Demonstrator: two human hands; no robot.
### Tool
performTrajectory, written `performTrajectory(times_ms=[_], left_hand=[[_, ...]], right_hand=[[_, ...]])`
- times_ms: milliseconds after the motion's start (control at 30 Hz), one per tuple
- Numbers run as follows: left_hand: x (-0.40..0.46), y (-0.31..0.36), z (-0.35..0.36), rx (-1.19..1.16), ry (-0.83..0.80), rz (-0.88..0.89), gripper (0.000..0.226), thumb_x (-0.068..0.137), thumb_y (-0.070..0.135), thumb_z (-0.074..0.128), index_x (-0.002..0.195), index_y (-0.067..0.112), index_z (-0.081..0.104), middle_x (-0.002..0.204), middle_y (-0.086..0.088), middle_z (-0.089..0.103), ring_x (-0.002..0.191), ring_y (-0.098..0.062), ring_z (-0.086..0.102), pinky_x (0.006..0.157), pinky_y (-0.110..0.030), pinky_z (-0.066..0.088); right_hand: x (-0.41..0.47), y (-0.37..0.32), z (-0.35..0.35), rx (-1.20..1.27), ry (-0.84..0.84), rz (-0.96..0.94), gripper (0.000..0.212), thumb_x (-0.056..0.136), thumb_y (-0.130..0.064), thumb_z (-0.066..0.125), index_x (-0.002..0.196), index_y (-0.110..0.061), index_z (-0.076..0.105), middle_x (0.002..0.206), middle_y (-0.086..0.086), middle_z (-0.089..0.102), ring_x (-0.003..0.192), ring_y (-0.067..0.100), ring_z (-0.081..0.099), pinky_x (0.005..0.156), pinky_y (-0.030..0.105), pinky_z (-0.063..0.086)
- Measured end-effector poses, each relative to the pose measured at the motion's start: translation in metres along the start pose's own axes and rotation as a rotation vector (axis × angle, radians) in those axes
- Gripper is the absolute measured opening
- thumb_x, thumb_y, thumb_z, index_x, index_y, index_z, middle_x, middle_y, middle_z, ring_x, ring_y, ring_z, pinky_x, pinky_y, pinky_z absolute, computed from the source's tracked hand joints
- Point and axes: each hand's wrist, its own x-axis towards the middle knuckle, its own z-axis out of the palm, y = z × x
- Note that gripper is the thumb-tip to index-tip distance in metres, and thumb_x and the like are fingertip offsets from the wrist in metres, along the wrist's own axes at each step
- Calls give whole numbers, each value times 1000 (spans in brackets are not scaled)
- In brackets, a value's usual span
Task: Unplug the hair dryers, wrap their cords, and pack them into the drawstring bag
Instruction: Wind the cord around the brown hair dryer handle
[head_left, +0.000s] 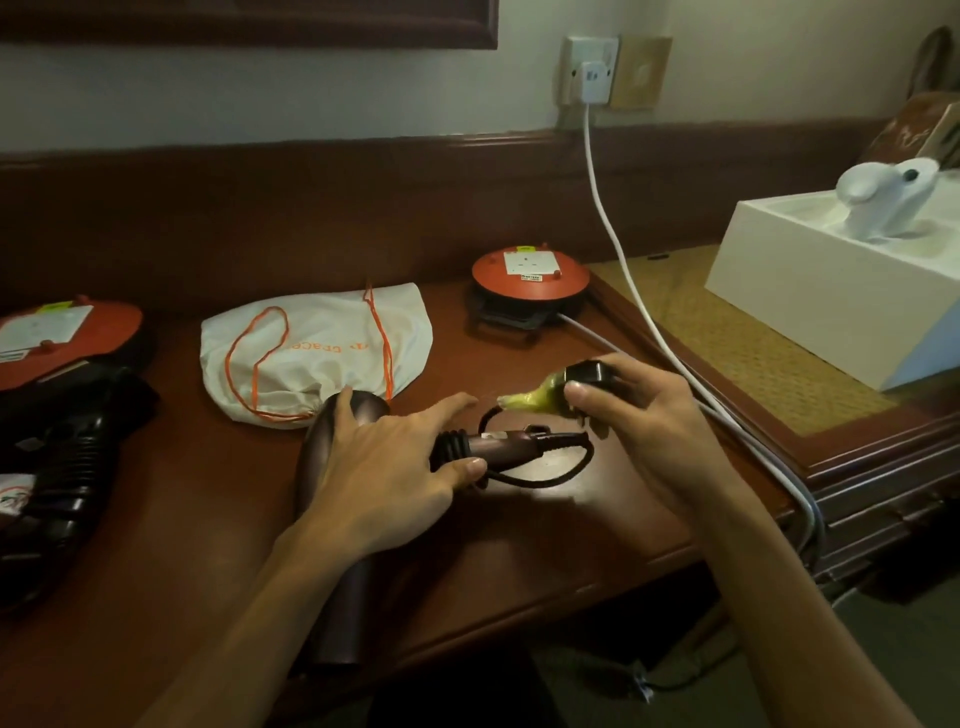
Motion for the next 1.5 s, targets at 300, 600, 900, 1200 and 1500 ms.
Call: performTrajectory(times_ms=[300,600,900,1200,1500], left_hand=[[-3,-34,-7,-407,71,38,46,82,73,49,126,61,54,115,31,66,125,-6,51,121,-57,7],[-2,-40,-6,-707,157,5,42,84,71,55,123,55,60,107,19,72,113,-17,64,92,-54,54],[-2,-23,-2,-487,241,-61,41,84,74,43,118,56,57,99,33,64,102,24,39,116,-60,15],[2,-12,1,-380,276,-92,52,79,81,38,120,55,56,91,27,66,102,-10,62,114,-61,20],[4,-2,-1,-258,272,-170,37,91,67,51,124,51,58,104,18,71,114,-18,62,117,-62,11]], right_hand=[[34,37,28,634,-10,362,16,95,-19,55,93,-5,62,99,17,60,91,29,65,89,57,56],[28,28,46,1102,144,299,49,99,-45,52,122,-2,55,131,27,61,117,48,64,98,58,50],[10,37,64,485,264,198,47,88,-40,64,116,-2,57,93,17,69,79,38,72,82,55,53],[-7,24,70,595,126,151,45,96,-29,51,128,2,50,105,18,72,81,35,71,56,27,47],[-4,15,60,755,156,206,23,97,-19,53,111,-2,60,102,19,70,91,33,71,73,38,44]])
